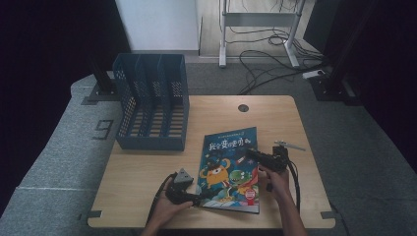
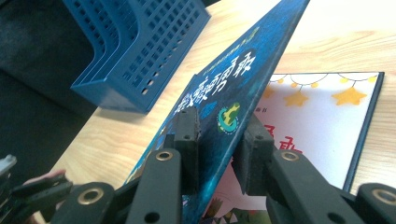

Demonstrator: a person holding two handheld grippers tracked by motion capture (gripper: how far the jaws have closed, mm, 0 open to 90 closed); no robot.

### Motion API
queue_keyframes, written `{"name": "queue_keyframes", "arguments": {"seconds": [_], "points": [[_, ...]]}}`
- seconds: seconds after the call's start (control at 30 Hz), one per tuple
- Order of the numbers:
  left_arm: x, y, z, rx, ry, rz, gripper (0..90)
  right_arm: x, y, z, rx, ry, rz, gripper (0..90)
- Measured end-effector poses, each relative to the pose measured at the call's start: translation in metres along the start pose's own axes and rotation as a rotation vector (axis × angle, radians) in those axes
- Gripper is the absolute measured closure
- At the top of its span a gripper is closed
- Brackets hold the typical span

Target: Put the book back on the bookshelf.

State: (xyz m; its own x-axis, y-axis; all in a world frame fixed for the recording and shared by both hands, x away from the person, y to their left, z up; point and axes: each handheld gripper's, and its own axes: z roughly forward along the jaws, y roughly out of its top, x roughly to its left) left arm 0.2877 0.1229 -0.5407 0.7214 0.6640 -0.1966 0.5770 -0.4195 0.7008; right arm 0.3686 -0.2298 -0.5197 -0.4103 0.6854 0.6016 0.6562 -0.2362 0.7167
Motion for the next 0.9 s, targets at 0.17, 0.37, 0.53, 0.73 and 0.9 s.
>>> {"name": "queue_keyframes", "arguments": {"seconds": [0.17, 0.37, 0.53, 0.73, 0.9], "points": [[-0.010, 0.001, 0.002, 0.021, -0.010, 0.040, 17.2, -0.005, 0.003, -0.008, -0.017, -0.021, 0.011, 72.3], [-0.014, 0.000, 0.000, 0.036, -0.005, 0.069, 16.5, -0.007, 0.004, -0.010, -0.017, -0.026, 0.013, 72.2], [-0.015, -0.001, 0.000, 0.041, 0.004, 0.072, 16.1, -0.008, 0.004, -0.011, -0.019, -0.028, 0.013, 72.2], [-0.018, -0.001, -0.001, 0.057, 0.021, 0.090, 14.7, -0.010, 0.005, -0.014, -0.021, -0.036, 0.025, 72.3], [-0.019, -0.003, 0.002, 0.097, 0.014, 0.109, 12.6, -0.011, 0.005, -0.015, -0.025, -0.039, 0.029, 72.2]]}}
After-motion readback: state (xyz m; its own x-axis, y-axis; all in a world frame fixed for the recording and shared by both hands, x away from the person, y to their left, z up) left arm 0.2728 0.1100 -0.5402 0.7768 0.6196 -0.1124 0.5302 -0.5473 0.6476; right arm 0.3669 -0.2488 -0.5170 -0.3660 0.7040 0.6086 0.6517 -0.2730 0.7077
